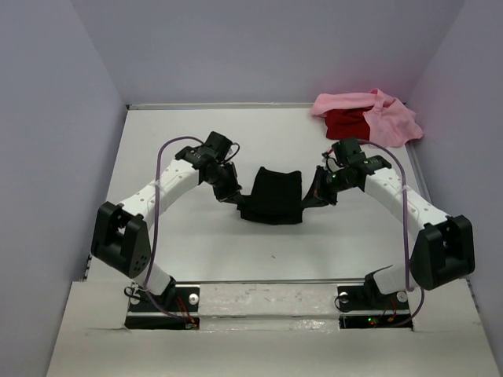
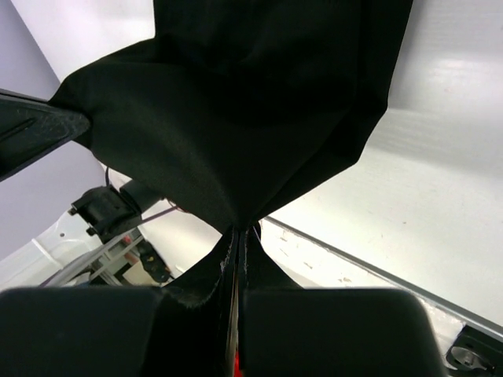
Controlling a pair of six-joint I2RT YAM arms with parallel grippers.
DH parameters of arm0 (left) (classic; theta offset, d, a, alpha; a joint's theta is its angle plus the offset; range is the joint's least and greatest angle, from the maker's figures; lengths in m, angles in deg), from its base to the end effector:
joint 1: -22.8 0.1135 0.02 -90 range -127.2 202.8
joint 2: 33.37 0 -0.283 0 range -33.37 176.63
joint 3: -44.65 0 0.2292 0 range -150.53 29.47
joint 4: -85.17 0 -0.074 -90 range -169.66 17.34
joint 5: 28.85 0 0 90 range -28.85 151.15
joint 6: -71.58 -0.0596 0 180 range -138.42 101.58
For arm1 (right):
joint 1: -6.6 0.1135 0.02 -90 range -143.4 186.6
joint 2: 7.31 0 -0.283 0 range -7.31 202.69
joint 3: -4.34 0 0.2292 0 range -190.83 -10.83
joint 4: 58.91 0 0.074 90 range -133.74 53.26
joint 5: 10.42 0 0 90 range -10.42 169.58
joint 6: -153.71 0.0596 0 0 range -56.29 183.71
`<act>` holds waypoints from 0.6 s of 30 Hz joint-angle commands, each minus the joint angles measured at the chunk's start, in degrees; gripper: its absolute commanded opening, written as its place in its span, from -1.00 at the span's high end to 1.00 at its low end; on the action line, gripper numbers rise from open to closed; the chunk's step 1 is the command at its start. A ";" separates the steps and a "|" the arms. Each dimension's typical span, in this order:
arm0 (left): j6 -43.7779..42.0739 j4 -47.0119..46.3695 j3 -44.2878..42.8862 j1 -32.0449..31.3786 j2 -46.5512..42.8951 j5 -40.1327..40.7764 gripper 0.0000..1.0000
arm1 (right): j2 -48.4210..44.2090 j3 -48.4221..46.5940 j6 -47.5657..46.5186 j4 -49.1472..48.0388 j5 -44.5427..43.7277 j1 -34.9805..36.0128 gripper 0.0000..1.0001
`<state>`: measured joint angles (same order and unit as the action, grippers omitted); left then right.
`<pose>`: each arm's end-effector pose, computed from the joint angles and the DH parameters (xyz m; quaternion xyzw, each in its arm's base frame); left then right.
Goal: Fold and stack the t-shirts
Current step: Fold the tshirt
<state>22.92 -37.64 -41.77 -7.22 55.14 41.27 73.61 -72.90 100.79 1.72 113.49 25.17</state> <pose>0.2566 -0.1717 0.2762 -0.0482 0.9497 -0.2874 0.1148 0.2336 0.1136 0.2670 0.0860 0.9309 0.3507 0.0553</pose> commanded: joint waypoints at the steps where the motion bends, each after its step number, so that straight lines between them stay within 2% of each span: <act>1: -2.49 1.83 -3.72 0.93 1.05 0.81 1.00 | 1.42 -4.47 -1.48 -1.95 -2.53 0.07 1.00; 12: -4.95 1.93 -5.66 4.00 2.90 0.98 1.00 | 6.09 -10.97 -1.40 -2.82 -5.35 -0.46 1.00; 18: -4.69 1.75 -2.16 4.62 -0.09 0.72 1.00 | 2.67 -6.24 -1.40 -2.04 -3.51 -0.46 1.00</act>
<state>19.67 -37.05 -44.79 -3.24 58.31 41.93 79.73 -80.57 99.91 0.36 109.56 25.06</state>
